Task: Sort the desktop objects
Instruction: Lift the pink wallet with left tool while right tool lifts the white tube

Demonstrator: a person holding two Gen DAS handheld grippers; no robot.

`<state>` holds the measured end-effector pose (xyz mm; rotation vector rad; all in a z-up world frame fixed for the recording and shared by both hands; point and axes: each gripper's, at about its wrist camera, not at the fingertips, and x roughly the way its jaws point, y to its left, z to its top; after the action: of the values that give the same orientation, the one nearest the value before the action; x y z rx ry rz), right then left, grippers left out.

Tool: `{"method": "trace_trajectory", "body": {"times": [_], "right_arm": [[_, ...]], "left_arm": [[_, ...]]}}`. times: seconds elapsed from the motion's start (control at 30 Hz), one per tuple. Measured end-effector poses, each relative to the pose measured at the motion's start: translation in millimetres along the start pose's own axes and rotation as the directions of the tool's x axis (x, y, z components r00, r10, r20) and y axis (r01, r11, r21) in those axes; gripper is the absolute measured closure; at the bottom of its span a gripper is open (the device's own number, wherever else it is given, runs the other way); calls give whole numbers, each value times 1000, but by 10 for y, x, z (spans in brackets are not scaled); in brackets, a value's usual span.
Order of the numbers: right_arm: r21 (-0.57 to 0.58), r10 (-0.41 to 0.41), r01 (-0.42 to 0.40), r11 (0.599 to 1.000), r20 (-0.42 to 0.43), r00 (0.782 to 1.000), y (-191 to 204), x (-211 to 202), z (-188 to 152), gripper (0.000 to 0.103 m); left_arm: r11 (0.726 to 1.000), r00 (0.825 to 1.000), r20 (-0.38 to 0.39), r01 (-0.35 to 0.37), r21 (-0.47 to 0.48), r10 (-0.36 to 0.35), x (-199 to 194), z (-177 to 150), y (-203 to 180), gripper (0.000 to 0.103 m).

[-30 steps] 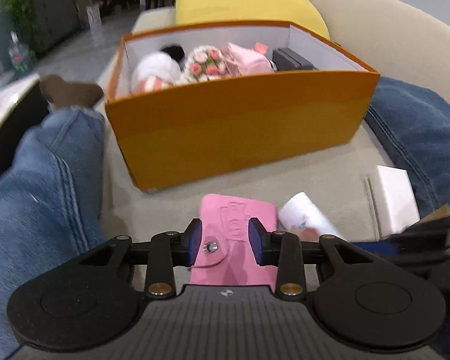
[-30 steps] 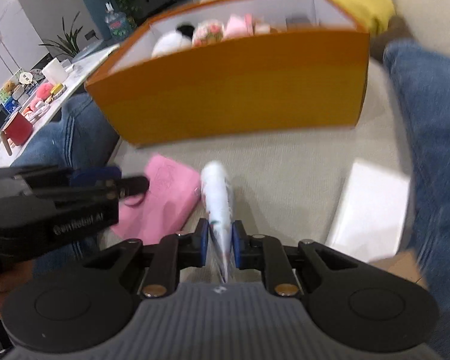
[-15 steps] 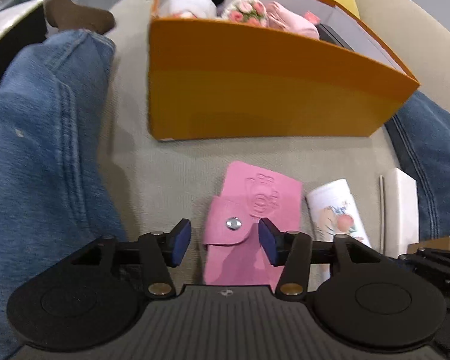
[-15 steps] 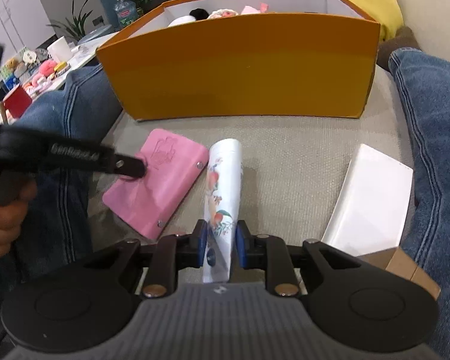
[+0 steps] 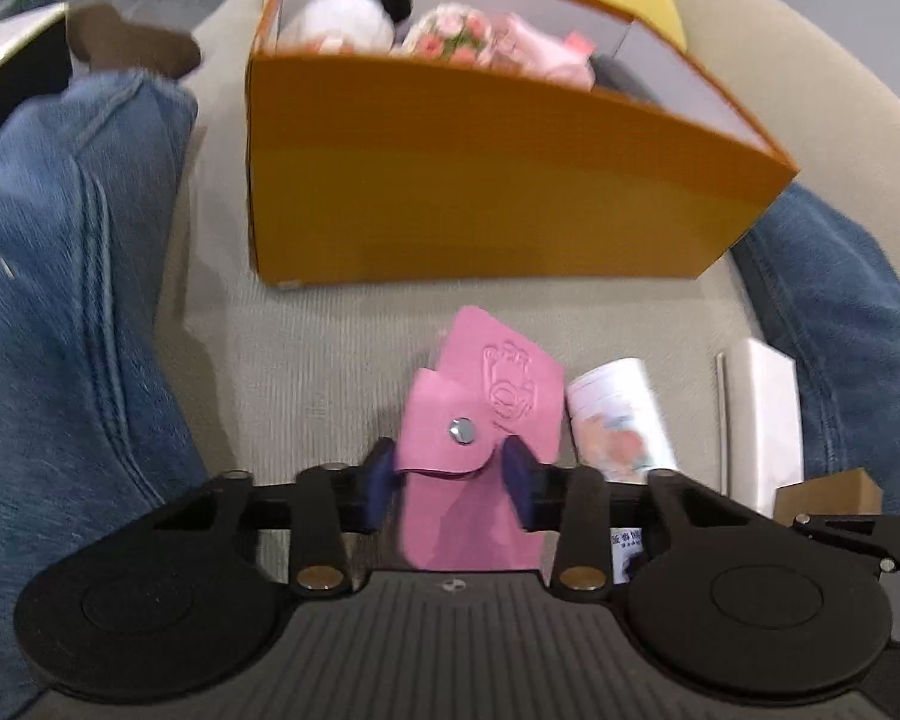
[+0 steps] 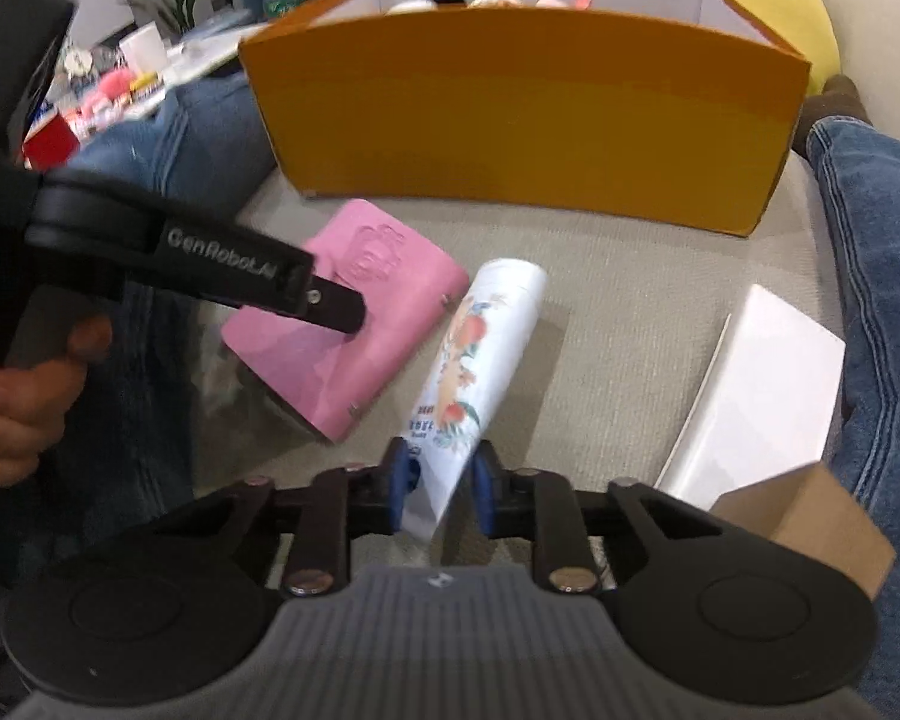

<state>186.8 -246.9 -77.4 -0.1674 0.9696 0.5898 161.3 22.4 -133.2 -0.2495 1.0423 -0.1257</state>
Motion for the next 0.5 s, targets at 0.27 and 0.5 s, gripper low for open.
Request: {"method": "trace_trajectory", "body": {"times": [0.27,0.5], "right_arm": [[80,-24,18,997,69,997,-180,-261,167,94],[85,-17,7,996,125,992,-381,-447,483,95]], "left_arm": [[996,996,9,85,25,-85,-85,11,-182,65],[992,992,25,125,-15,-125,-73,131,-273,65]]}}
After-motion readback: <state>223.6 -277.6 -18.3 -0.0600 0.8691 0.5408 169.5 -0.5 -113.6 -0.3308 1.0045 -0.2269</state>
